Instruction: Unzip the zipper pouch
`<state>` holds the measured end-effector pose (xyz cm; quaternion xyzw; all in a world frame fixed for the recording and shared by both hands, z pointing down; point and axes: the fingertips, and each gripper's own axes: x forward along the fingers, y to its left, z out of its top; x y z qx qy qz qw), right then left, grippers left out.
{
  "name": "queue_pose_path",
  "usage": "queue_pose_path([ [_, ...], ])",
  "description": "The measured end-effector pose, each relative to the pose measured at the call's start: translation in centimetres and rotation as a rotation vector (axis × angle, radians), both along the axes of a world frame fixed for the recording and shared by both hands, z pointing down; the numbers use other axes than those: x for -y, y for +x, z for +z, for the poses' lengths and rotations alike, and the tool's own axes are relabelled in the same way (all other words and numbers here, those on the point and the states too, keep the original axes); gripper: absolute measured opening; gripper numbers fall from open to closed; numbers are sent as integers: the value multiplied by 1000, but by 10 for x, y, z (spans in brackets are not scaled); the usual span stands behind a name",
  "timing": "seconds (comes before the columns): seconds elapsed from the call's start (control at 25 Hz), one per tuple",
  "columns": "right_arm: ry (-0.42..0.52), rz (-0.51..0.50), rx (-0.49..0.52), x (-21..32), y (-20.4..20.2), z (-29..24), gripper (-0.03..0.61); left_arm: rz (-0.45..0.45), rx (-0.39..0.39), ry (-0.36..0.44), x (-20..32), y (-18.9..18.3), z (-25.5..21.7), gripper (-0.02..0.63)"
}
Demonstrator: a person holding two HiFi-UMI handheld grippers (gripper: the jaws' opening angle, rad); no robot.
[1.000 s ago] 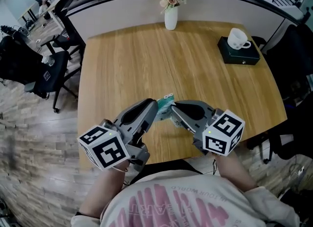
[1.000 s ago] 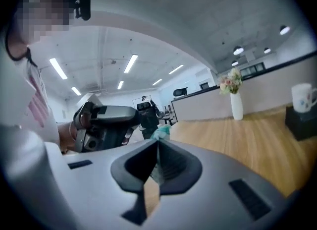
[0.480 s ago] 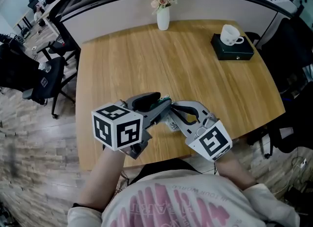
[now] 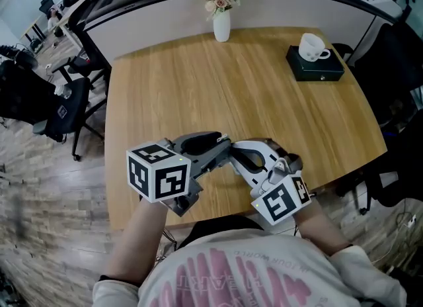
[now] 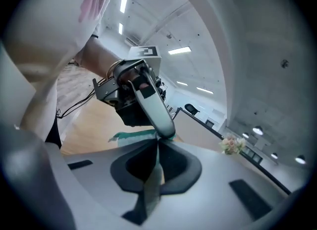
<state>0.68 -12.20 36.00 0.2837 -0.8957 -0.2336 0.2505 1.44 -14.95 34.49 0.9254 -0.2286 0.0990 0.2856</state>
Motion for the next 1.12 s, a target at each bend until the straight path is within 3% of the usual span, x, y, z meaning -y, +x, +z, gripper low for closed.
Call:
queue_pose_path([
  [0.32,86,-37,-74,-4,-5,0,0,30,-203,-167,-4,-3,0,100],
  [0.76,151,-105,-125,-11,-9,-3,2,114,-335,-274,-9,-6,-1,91],
  [0.84,160,-123,-119,-11,-10,-6,2,116,-404,-316,-9,-9,-2,89],
  [1.0,183,-162,-114,-13,-10,-10,2,127,-612,-448,-12,-9,-9,88],
  [1.12,201,-184,-122,-13,-10,-11,2,129,-702,-486,-11,-12,-11,91],
])
